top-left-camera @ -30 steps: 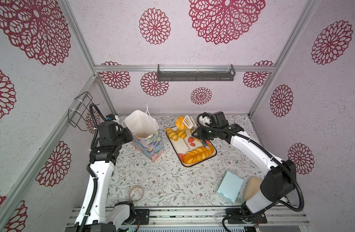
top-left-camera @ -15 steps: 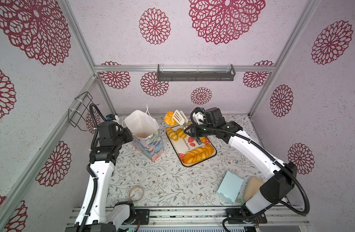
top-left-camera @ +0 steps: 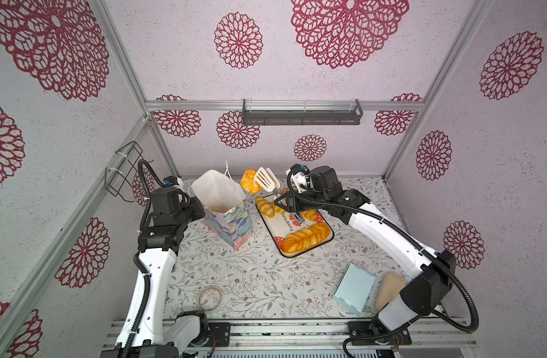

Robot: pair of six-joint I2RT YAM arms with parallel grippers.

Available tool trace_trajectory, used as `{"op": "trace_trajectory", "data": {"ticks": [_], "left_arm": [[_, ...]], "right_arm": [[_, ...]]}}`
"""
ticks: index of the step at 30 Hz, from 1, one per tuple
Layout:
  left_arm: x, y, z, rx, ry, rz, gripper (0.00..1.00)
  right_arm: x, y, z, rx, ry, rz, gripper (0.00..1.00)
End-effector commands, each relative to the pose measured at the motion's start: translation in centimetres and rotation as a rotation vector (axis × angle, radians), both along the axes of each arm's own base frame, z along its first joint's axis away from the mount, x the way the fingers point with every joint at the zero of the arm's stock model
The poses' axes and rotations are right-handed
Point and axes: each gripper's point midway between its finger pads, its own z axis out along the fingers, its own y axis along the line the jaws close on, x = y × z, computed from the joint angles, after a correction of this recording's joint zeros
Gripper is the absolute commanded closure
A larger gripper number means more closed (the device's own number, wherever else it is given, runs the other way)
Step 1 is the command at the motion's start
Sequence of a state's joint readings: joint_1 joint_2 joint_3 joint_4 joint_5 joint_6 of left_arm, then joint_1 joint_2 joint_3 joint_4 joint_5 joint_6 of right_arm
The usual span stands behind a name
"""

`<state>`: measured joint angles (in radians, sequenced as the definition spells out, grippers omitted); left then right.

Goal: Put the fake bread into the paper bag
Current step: 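Carry the knot roll in the tongs over the paper bag mouth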

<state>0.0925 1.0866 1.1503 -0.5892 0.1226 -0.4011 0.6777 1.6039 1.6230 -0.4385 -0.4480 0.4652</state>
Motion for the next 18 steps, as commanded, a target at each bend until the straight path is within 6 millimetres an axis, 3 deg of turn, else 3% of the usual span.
{"op": "trace_trajectory", "data": {"ticks": [1, 18], "left_arm": [[-0.1, 0.2, 0.3, -0.006, -0.015, 0.007, 0.87], [-0.3, 0.3, 0.3, -0.002, -0.017, 0.009, 0.87]], "right_arm": [[-1.2, 1.3, 6.8, 0.143, -0.144, 0.069, 0.62], [-2.3, 5.4, 5.8, 0.144, -0.121, 0.169, 0.6]]}}
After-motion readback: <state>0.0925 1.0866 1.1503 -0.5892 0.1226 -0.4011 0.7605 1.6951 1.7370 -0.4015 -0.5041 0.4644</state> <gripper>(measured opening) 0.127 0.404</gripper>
